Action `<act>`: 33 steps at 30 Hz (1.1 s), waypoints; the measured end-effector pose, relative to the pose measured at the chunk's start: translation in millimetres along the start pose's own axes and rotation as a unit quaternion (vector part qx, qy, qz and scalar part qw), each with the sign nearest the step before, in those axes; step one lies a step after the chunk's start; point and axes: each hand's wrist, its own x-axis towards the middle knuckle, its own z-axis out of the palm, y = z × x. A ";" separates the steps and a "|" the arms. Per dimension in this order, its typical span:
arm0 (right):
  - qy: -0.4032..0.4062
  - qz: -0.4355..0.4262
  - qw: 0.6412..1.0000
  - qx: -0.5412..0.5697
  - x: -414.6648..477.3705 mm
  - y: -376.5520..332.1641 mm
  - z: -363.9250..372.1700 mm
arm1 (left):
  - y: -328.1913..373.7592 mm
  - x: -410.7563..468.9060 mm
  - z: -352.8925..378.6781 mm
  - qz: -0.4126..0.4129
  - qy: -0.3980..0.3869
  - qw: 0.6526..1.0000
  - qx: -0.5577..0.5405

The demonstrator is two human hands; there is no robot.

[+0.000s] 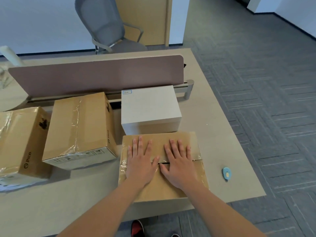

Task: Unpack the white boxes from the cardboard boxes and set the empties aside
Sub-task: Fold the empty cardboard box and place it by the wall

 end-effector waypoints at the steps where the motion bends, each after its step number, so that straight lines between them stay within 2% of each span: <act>1: 0.004 0.000 1.000 -0.001 0.1 -0.1 1.7 | -0.4 0.1 1.9 0.000 0.004 1.000 0.002; 7: 0.029 -0.007 0.999 0.015 1.3 3.2 14.7 | -1.2 2.5 12.8 0.003 0.029 1.000 0.011; 13: -0.019 -0.010 0.998 0.067 2.8 5.0 -2.5 | 1.2 5.4 -12.4 0.000 -0.046 0.999 0.011; 16: -0.029 -0.014 0.992 0.126 1.7 12.3 -21.1 | 1.0 0.0 -33.7 -0.051 -0.063 0.997 0.002; 18: -0.028 0.000 0.993 0.118 -2.4 19.3 -30.1 | -3.8 -8.5 -44.6 -0.092 -0.062 0.994 -0.011; 22: -0.019 0.136 0.988 0.073 -14.5 23.7 -39.3 | -21.4 -19.2 -58.2 -0.138 -0.099 0.982 -0.084; 26: -0.069 0.271 0.946 0.164 -20.9 15.3 -46.6 | -35.9 -21.1 -65.3 -0.138 -0.126 0.970 -0.158; 29: -0.062 0.321 0.924 0.198 -19.4 8.1 -46.2 | -48.3 -24.2 -56.1 -0.125 -0.154 0.954 -0.225; 33: -0.045 0.351 0.911 0.209 -22.8 -1.9 -50.2 | -59.7 -26.0 -48.5 -0.107 -0.141 0.950 -0.259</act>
